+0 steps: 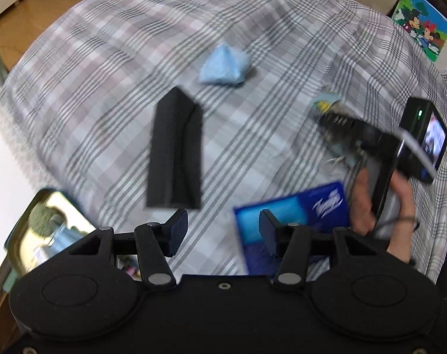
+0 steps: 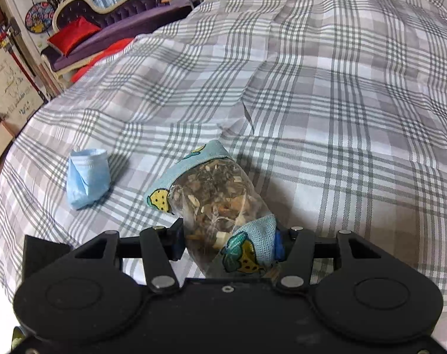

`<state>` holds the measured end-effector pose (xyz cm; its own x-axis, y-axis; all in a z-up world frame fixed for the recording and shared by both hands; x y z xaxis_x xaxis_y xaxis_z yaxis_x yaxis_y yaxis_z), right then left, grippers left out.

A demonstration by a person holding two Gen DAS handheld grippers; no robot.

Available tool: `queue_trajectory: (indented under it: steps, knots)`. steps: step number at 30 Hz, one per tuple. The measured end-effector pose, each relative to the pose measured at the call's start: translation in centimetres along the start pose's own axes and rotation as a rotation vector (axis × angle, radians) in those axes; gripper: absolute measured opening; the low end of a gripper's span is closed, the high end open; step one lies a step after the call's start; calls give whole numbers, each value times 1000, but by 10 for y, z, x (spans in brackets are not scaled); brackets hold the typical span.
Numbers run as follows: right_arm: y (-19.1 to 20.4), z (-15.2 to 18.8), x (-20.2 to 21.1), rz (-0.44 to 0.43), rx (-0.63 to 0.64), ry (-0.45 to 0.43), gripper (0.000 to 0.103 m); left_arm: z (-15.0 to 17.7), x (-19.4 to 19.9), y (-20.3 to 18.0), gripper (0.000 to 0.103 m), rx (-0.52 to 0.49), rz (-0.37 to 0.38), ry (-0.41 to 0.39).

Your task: Organize soft objects

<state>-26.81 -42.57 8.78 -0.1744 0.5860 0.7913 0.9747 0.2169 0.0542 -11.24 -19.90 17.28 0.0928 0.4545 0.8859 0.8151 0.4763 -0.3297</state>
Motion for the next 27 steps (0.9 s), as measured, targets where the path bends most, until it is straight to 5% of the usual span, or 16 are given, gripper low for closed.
queue_trajectory:
  steps: [6,11,20,27]
  knots:
    - [6,2,13,9,20,-38,52,43,29,50,51,59,-60,-6]
    - [13,4,53,19,83,-162,52,78,47,93,51,140,-107,-37]
    - [29,31,161,-155,148,-205,52,127,63,149,52,270,-175,-99]
    - [55,87,214,-370,254,-105,53,156,57,177,52,367,-182,-104]
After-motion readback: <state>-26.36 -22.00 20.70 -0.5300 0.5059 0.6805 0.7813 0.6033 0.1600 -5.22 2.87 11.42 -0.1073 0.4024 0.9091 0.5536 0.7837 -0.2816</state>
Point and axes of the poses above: each gripper's, at about its wrist camera, not at the fingertips, and x roughly against the way its jaws point, y to its left, z to its underside, the point moved 2 cm from there along -x, roughly the way its jaws point, and after that the axes turned 8 degrees about z, right-handed, at the moved point
